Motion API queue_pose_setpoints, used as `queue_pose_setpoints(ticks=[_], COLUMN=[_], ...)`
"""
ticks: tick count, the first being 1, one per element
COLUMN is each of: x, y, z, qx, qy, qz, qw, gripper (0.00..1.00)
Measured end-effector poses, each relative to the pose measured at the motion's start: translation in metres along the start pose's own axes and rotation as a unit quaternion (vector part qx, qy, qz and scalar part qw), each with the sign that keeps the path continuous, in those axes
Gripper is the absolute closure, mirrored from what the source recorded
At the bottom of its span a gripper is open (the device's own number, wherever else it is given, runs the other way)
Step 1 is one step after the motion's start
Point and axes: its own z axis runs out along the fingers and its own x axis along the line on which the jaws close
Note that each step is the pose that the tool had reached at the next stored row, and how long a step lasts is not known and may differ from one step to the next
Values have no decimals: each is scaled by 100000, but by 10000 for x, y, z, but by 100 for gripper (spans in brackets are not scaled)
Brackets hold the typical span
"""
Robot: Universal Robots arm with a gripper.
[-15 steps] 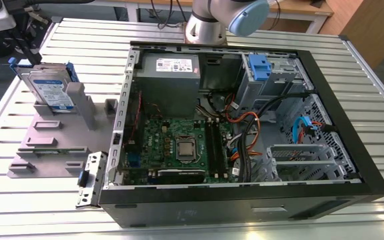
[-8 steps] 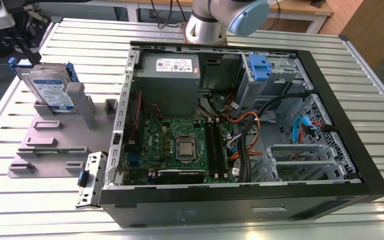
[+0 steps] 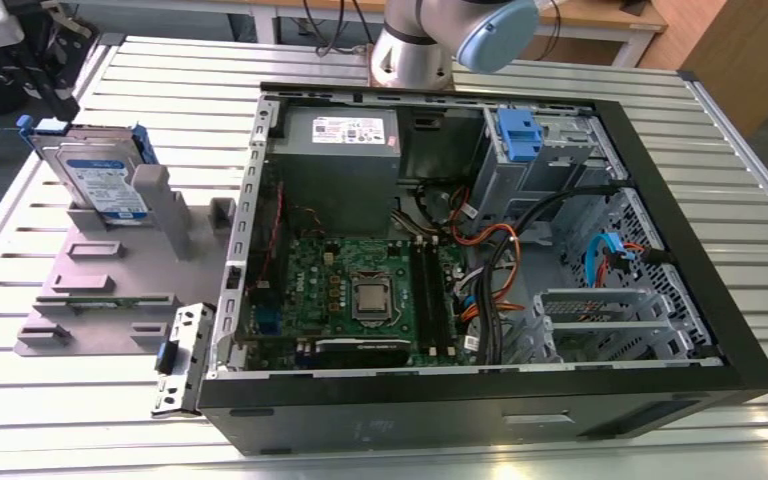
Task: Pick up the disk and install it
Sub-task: 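Pick up the disk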
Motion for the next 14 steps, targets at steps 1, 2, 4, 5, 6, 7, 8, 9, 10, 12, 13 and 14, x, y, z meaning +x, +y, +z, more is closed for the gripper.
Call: queue_pose_setpoints(ticks=[1,2,4,5,6,7,8,9,10,12,13,14], x=[0,0,0,0,0,0,0,0,0,0,0,0], y=[0,0,0,1,0,0,0,0,0,1,0,0], z=[-4,-4,-5,-6,-7,-7,-7,-7,-7,-7,-7,-7], qx=[-8,-12,-9,-6,-1,-4,-3,-5,-10,-26,-34,-46], qy=[-11,-15,-14,-5,-1,-3,-3,-2,5,38,57,76], qz=[1,-1,1,1,0,-1,-1,-45,-210,-931,-1328,-1771], qw=[100000,100000,100000,100000,100000,100000,100000,100000,100000,99996,99991,99984], gripper=[89,89,89,89,89,89,89,89,89,89,89,89])
